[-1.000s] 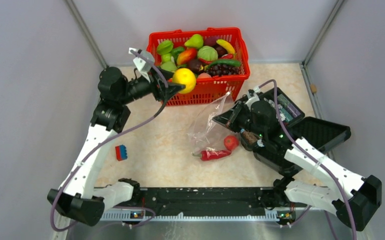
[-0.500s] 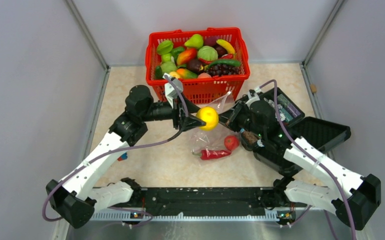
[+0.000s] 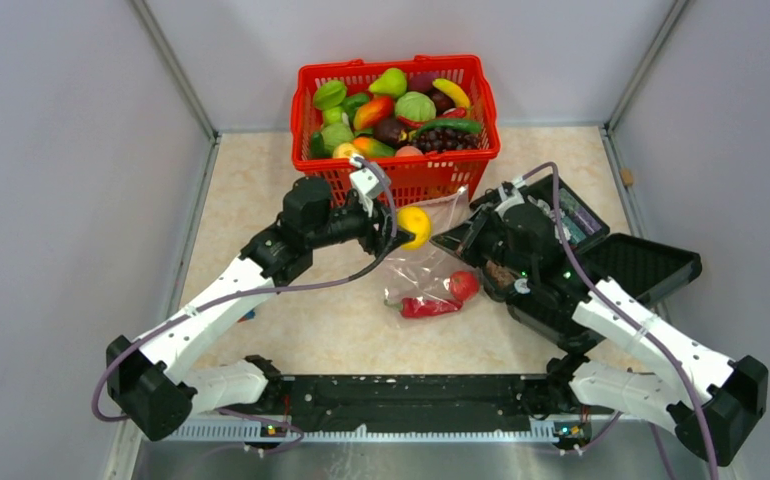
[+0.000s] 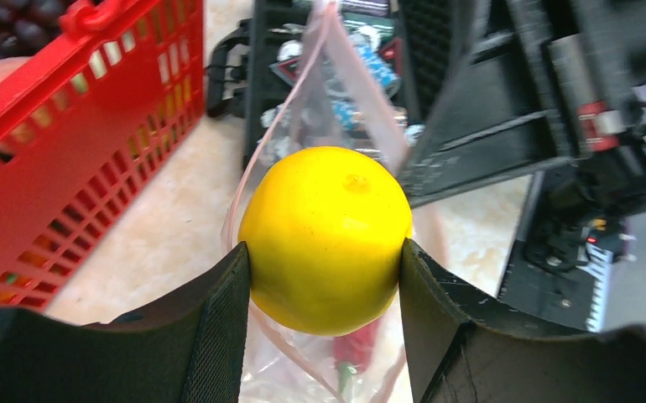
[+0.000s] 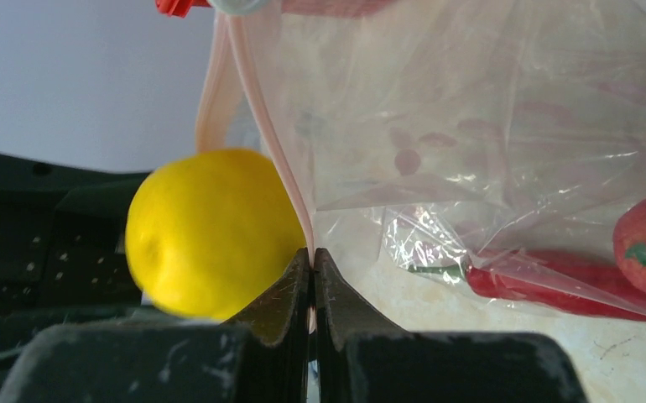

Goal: Place the food in the zip-top bag and seal the zipper

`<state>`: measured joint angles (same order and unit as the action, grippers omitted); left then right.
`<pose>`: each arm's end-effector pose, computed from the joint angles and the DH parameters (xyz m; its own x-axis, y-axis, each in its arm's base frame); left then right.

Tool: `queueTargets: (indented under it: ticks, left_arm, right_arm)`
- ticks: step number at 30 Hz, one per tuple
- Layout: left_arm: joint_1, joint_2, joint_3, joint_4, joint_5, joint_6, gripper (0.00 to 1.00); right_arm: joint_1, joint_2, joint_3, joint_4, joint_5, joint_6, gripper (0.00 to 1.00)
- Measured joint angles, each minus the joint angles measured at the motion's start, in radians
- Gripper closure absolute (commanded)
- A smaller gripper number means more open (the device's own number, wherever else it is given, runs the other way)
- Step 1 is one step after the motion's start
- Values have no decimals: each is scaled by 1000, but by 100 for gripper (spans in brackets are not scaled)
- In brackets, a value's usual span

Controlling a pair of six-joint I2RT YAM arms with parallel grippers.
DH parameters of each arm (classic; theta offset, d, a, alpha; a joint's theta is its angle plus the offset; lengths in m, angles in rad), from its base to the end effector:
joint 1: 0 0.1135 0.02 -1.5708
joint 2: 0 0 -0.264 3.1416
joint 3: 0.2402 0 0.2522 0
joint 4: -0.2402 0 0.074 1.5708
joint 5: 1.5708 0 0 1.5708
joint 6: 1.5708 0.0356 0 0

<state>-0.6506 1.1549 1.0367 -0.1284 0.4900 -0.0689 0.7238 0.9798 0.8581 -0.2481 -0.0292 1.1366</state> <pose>0.2014 -0.1744 0.3600 -0.2556 0.1182 -0.9595 0.8821 0.4348 -0.1814 0.1683 0.1501 0.3229 -0.7330 0.5624 -0.3827 -0.0414 0.5246 0.8503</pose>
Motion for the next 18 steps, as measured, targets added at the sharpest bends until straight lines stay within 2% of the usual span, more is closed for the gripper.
queueTargets:
  ticks: [5,10,13,15,17,18]
  left_arm:
    - [-8,5,-16,-12,-96,34,83]
    - [-26,28,-6,-38,-117,80,73]
    - [-37,32,4,-60,-111,95,64]
    - [-42,32,13,-66,-104,99,55]
    - [-47,32,24,-69,-96,100,41]
    - [-50,32,28,-69,-93,100,40]
  right_arm:
    - [1,-33,0,5,-42,-5,100]
    - [1,-48,0,23,-75,-10,100]
    - [1,-53,0,23,-77,-11,100]
    - [1,-56,0,23,-77,-14,100]
    - [1,-58,0,24,-78,-18,100]
    - [1,-58,0,24,-78,-18,100]
